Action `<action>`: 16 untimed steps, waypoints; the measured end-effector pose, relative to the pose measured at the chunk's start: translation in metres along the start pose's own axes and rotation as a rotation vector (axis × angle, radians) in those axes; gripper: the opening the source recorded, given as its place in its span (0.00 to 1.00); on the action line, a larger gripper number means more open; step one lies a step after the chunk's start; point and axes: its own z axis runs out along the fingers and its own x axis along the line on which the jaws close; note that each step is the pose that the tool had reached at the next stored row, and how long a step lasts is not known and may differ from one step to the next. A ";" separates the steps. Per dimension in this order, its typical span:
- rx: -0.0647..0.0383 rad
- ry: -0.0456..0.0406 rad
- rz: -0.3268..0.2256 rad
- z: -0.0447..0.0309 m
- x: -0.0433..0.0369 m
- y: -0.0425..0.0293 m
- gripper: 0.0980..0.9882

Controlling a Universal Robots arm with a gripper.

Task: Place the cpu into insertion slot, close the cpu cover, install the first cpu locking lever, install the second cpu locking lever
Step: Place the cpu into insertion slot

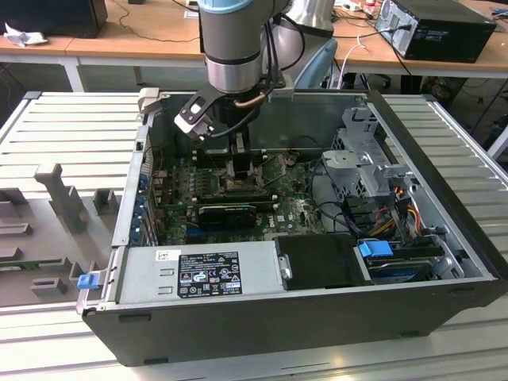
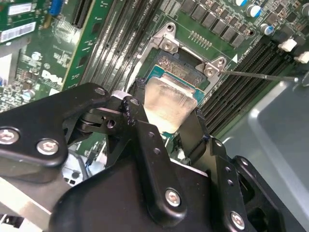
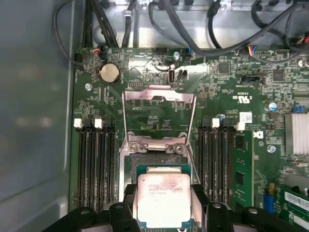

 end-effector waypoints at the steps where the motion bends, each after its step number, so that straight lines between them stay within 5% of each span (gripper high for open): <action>1: 0.000 0.0002 0.000 0.0019 0.0006 -0.0004 0.48; 12: 0.000 -0.0012 0.013 0.0225 0.0056 -0.0023 0.48; 16: 0.000 -0.0022 0.025 0.0239 0.0057 -0.0023 0.48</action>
